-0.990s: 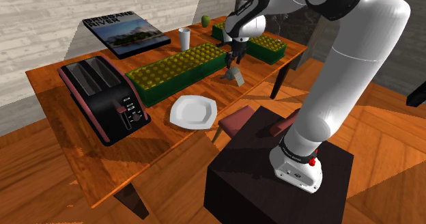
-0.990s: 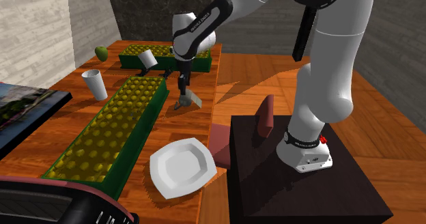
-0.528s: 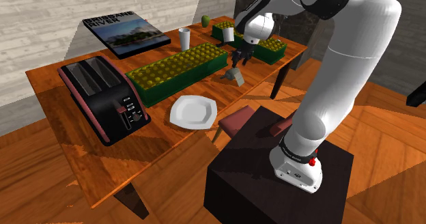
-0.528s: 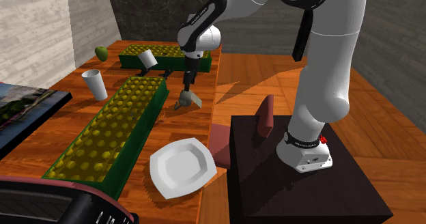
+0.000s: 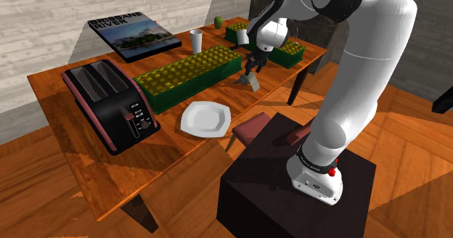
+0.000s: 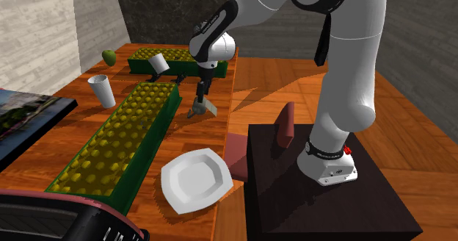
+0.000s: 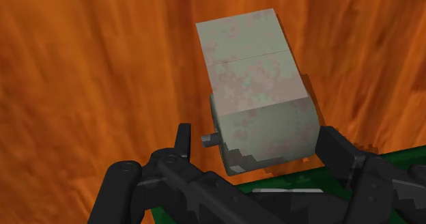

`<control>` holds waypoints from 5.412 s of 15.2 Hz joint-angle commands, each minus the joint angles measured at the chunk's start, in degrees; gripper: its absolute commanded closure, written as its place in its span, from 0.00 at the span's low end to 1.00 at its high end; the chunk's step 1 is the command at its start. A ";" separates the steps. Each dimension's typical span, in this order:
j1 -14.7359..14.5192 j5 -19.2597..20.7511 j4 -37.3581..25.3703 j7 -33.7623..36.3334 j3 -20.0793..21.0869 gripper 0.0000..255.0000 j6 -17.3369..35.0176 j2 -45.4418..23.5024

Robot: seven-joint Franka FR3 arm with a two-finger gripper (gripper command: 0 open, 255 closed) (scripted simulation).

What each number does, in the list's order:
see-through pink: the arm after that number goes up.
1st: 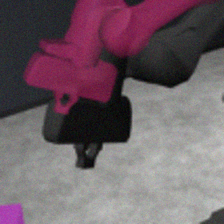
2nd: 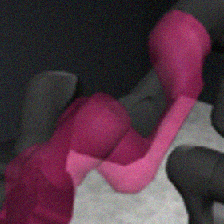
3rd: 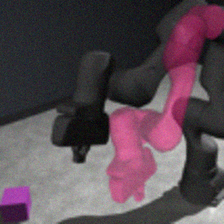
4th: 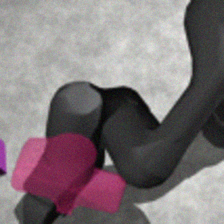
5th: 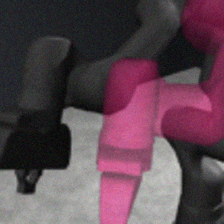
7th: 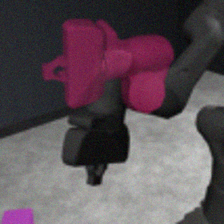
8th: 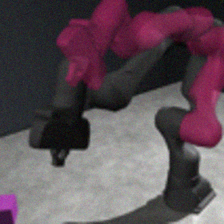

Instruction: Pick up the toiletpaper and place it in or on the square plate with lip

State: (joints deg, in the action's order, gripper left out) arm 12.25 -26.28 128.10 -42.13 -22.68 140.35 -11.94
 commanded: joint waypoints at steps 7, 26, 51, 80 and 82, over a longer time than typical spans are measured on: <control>0.00 0.03 0.16 -0.03 -0.02 1.00 0.06 0.11; -4.33 -1.99 17.07 -5.86 0.18 0.00 22.22 13.36; -4.38 -14.03 14.11 -14.98 2.35 1.00 24.68 6.46; -1.57 23.29 25.21 30.97 16.41 1.00 12.78 34.27; -1.88 23.87 26.40 34.81 19.43 1.00 11.91 36.42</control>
State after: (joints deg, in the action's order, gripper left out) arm 10.55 -2.64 153.40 -9.25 -4.63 151.93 23.66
